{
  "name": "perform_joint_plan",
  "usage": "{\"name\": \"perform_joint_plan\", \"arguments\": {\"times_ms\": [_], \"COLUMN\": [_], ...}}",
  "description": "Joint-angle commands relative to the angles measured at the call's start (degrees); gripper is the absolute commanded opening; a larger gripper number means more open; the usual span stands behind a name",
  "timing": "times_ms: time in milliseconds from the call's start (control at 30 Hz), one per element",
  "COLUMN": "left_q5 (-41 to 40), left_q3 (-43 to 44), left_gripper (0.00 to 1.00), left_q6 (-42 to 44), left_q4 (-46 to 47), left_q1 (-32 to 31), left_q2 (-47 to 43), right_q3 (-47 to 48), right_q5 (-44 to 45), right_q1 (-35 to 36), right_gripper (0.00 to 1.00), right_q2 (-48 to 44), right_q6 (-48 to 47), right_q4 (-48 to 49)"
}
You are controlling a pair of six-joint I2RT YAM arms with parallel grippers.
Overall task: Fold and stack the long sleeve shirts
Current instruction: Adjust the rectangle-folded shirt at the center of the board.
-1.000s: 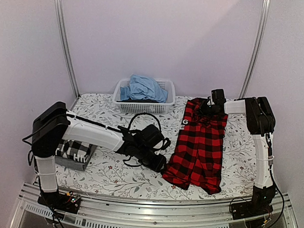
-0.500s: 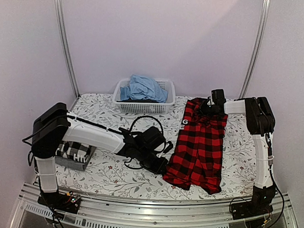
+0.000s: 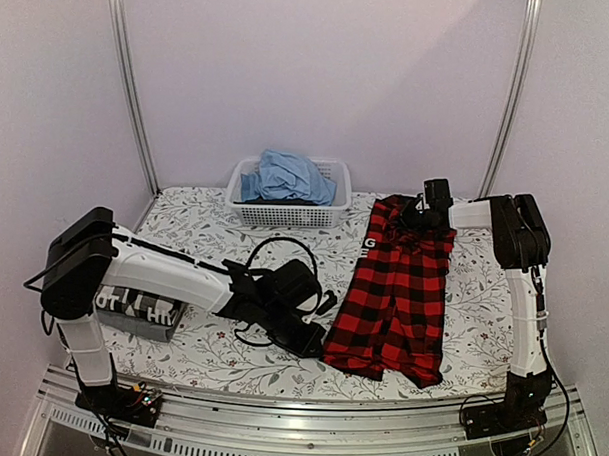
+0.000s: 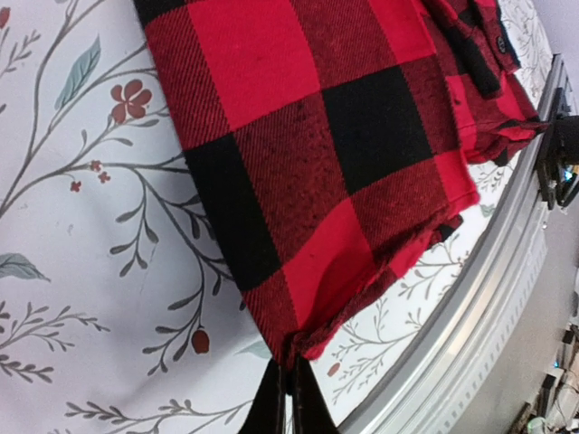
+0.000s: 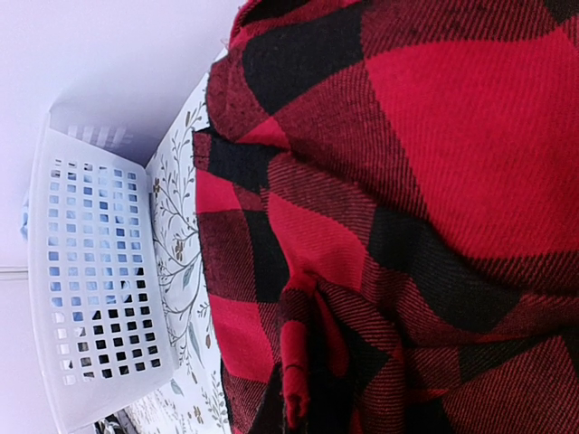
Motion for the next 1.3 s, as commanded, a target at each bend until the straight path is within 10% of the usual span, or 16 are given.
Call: {"name": "perform_joint_plan", "arguments": {"times_ms": [0,433,1267], "left_q5": [1.9,-2.5,12.5], "left_q3": [-0.8,3.6,23.1], "left_gripper": [0.00,0.28,0.27], "left_q6": [-0.7,2.0,4.4], "left_q4": [-0.7,-7.0,2.5], "left_q1": [-1.5,0.4,4.3], "left_q2": [1.5,-1.6,19.5], "right_q3": [1.0,1.2,-2.7], "right_q5": [-0.1,-3.7,12.4], "right_q1": [-0.4,0.7,9.4], "right_gripper": [0.00,0.00,0.00], "right_q2": [2.5,-3.0,-34.9], "right_q6": [0.9,-0.8,-19.6], "right_q4": [1.7,1.1,-25.0]}}
